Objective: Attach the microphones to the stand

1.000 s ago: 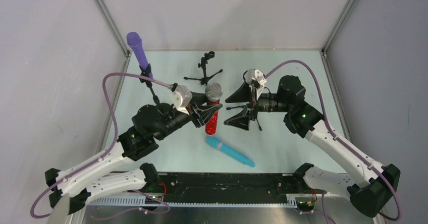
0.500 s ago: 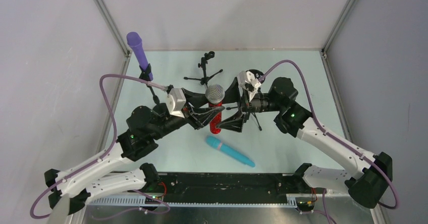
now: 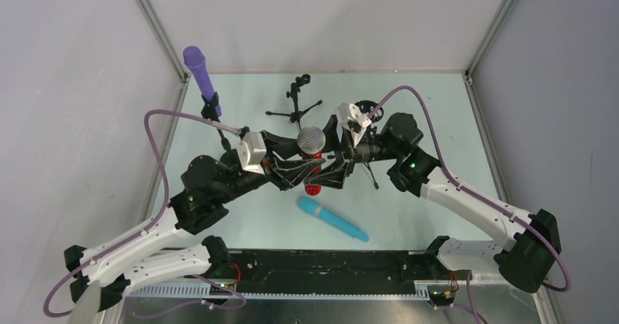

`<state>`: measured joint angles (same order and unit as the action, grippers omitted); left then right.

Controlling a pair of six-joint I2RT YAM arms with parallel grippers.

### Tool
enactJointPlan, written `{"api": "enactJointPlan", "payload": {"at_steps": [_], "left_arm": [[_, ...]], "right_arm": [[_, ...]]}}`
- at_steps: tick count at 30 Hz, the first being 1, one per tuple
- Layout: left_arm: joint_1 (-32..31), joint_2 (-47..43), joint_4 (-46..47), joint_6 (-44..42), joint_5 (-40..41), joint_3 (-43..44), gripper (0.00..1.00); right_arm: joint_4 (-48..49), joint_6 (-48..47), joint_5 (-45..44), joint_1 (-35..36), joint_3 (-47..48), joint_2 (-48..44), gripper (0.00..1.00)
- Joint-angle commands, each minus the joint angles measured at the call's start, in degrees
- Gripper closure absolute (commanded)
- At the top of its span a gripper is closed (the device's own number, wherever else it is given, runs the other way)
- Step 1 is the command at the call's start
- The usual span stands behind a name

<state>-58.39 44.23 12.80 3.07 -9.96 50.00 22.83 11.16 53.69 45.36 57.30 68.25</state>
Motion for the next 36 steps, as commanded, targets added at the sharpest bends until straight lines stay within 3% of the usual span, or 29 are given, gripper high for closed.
{"api": "enactJointPlan", "payload": {"at_steps": [1,8,11,13,14,15,17,19,36], "left_arm": [[-0.30,-0.52,3.42,-0.31,-1.10,-0.46,1.00],[-0.36,-0.59,3.37,-0.93,-0.22,-1.24,0.99],[-0.32,-0.47,3.39,-1.11,0.47,-1.51,0.96],[-0.36,-0.36,3.45,-1.31,0.83,-1.68,0.83],[-0.34,-0.37,3.39,-1.49,1.04,-1.84,0.63],[-0.33,-0.37,3.43,-1.58,1.55,-2.05,0.35],[-0.35,-0.51,3.38,-1.46,2.76,-2.42,0.05],[-0.32,-0.65,3.41,-1.14,4.15,-2.90,0.01],[-0.36,-4.51,3.15,1.77,15.86,-11.95,0.00]], "right_arm": [[3.29,0.02,0.40,0.64,0.18,0.01,0.30],[2.93,-0.51,1.17,0.69,0.14,0.46,0.80],[2.26,-1.05,0.99,0.69,0.14,0.82,0.89],[1.76,-1.47,0.95,0.69,0.18,0.96,0.93],[1.47,-1.61,0.81,0.65,0.18,0.99,0.95],[1.32,-1.85,0.72,0.68,0.18,0.98,0.96],[0.74,-2.37,0.14,0.69,0.13,0.94,0.99],[-0.05,-3.06,-0.38,0.67,0.18,0.85,1.00],[-5.07,-4.69,-7.16,-2.89,0.16,2.11,1.00]]}}
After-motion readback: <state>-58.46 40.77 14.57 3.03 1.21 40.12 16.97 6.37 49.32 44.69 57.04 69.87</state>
